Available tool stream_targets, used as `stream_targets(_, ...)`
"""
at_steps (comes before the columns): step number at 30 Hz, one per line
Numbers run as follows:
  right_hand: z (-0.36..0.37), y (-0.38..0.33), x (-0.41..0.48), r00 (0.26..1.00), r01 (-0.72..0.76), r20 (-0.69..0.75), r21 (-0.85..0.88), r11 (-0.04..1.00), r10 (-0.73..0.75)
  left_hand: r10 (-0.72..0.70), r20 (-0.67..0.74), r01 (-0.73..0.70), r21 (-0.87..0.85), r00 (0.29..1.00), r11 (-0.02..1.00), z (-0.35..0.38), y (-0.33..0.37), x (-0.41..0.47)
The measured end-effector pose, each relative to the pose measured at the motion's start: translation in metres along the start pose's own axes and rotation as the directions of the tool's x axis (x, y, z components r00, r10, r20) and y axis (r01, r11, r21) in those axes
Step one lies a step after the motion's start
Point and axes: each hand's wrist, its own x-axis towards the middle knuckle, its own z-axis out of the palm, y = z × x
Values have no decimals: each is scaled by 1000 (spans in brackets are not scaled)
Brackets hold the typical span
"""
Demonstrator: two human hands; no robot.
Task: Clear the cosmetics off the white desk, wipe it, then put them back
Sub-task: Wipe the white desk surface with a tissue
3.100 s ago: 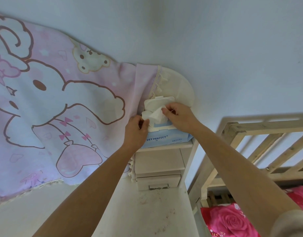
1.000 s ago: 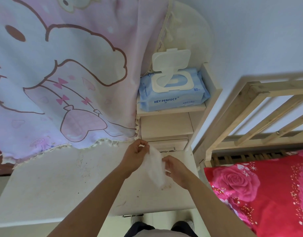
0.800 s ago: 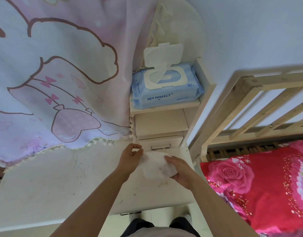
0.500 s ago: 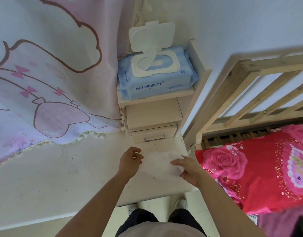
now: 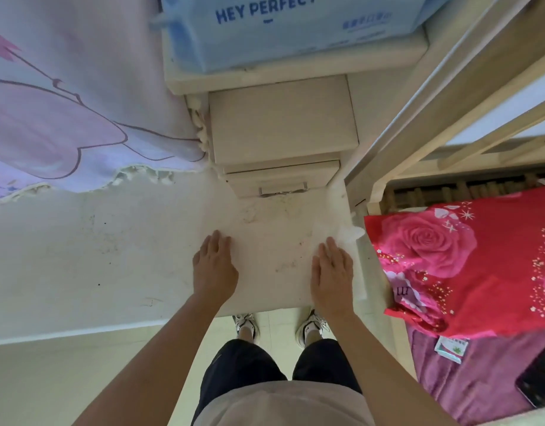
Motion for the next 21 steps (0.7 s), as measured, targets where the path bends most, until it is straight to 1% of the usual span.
stream_targets(2, 10, 1, 0, 993, 21, -116, 40, 999, -16, 26, -5, -25, 22, 1000, 999, 4, -8, 1)
stream_targets(3, 14, -4, 0, 990, 50, -134, 64, 997, -41, 45, -20, -44, 29, 999, 999, 5, -12, 2)
stream_targets(5, 22, -22, 0, 976, 187, -125, 64, 980, -179, 89, -67, -87, 27, 994, 996, 6, -21, 6)
stream_targets(7, 29, -43, 3, 935, 346, -90, 10, 938, -344, 103, -109, -105, -17, 989, 994, 4, -28, 11)
stream_targets(8, 28, -52, 9, 916, 390, -94, -10, 921, -390, 105, -125, -110, -30, 987, 993, 3, -31, 13)
stream_targets(9, 25, -60, 17, 912, 387, -137, -21, 922, -386, 118, -143, -122, -20, 983, 992, 2, -33, 15)
stream_targets(10, 21, -65, 28, 917, 340, -216, -10, 940, -334, 137, -164, -138, 7, 977, 990, 2, -35, 16)
stream_targets(11, 14, -68, 40, 920, 260, -310, 30, 965, -238, 150, -181, -145, 37, 972, 989, 2, -38, 17)
stream_targets(13, -3, -63, 65, 884, 93, -468, 170, 981, -3, 138, -176, -126, 78, 975, 989, 3, -45, 19)
stream_targets(14, -12, -56, 77, 861, 20, -497, 245, 969, 107, 129, -162, -116, 83, 978, 990, 4, -48, 20)
stream_targets(15, -18, -48, 89, 849, -45, -492, 294, 955, 192, 128, -152, -117, 82, 980, 990, 4, -51, 22)
stream_targets(16, -21, -39, 99, 851, -103, -467, 299, 949, 240, 137, -150, -126, 83, 979, 989, 4, -54, 23)
stream_targets(17, -20, -30, 108, 863, -160, -432, 257, 953, 261, 150, -151, -137, 91, 977, 986, 3, -57, 25)
stream_targets(19, -9, -23, 121, 901, -243, -357, 58, 968, 248, 176, -160, -159, 111, 971, 981, -1, -61, 29)
stream_targets(20, -1, -29, 123, 923, -238, -324, -50, 970, 209, 191, -162, -173, 119, 968, 978, -3, -64, 30)
stream_targets(21, 9, -41, 122, 944, -197, -292, -122, 973, 154, 204, -160, -185, 125, 966, 975, -4, -66, 32)
